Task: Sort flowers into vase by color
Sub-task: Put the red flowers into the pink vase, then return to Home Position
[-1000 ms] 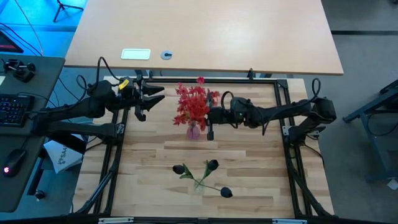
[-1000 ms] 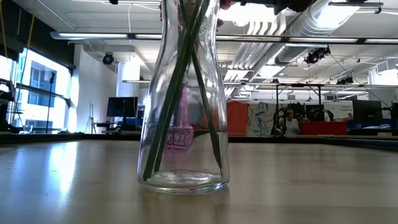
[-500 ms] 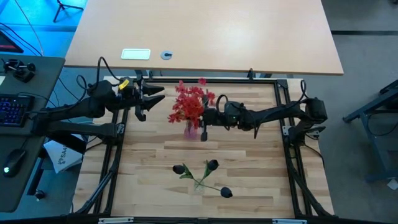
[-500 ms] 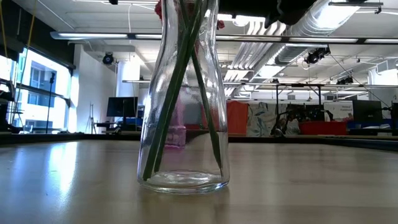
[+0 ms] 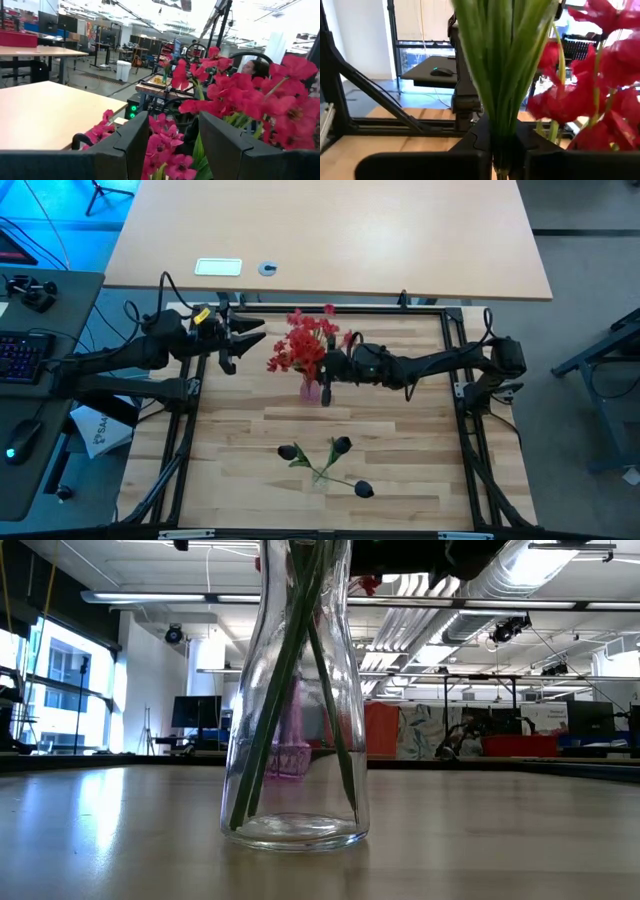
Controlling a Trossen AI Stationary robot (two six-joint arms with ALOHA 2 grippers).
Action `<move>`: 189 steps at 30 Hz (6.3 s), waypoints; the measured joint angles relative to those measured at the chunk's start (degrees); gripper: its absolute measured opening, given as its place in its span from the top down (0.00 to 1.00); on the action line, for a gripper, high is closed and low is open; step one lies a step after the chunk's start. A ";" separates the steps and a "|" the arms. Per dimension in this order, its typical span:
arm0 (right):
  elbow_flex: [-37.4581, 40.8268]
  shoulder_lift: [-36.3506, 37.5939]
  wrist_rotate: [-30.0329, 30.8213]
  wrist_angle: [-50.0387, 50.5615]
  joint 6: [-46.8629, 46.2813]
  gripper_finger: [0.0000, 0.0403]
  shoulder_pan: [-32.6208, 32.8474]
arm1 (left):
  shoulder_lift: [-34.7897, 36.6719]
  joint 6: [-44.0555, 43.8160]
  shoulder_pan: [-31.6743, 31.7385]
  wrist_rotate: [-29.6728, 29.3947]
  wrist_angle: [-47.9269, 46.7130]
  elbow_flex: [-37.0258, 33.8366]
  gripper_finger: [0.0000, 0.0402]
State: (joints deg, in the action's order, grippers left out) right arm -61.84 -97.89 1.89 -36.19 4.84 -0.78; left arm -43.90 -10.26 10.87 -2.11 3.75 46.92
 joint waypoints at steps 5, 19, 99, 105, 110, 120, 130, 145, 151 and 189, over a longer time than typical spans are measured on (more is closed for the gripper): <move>-1.40 -0.06 0.05 2.98 -7.88 0.89 -0.35 | -0.02 -0.09 0.00 -0.09 -0.02 0.00 0.60; -18.50 -0.15 -0.75 34.46 -8.94 0.43 -0.50 | -0.02 -0.10 0.00 -0.09 -2.67 0.00 0.60; -38.71 -10.90 8.55 61.21 -9.50 1.00 -0.33 | 5.28 3.45 0.00 -3.74 -7.81 0.02 0.60; -38.70 -11.09 6.33 61.64 -9.97 0.92 -0.33 | 5.62 3.45 -0.01 -3.74 -7.81 0.02 0.60; -38.58 -11.21 2.98 62.19 -12.12 0.85 -0.41 | 5.62 3.45 0.00 -3.74 -7.80 0.02 0.60; -44.43 -10.49 2.50 67.07 -9.36 0.53 -0.74 | 5.62 3.91 -0.01 -4.62 -7.78 0.02 0.60; -57.14 -10.23 4.26 80.64 -7.23 0.24 -1.91 | 5.62 4.82 -0.01 -4.68 -7.23 0.02 0.60; -73.07 -10.05 3.92 93.06 -1.99 0.18 -5.28 | 5.64 3.98 0.00 -7.06 -4.11 0.02 0.60; -69.56 -5.29 3.85 99.87 -1.56 0.21 -6.38 | 5.70 2.89 -0.02 -6.46 1.95 0.02 0.60; 10.38 49.34 -1.08 54.30 -36.33 1.00 -4.29 | 7.38 -8.31 -9.83 3.04 43.40 -35.94 1.00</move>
State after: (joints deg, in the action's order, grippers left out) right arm -51.46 -48.55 0.81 18.11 -31.48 -5.06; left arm -36.52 -18.57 1.05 0.93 47.15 10.97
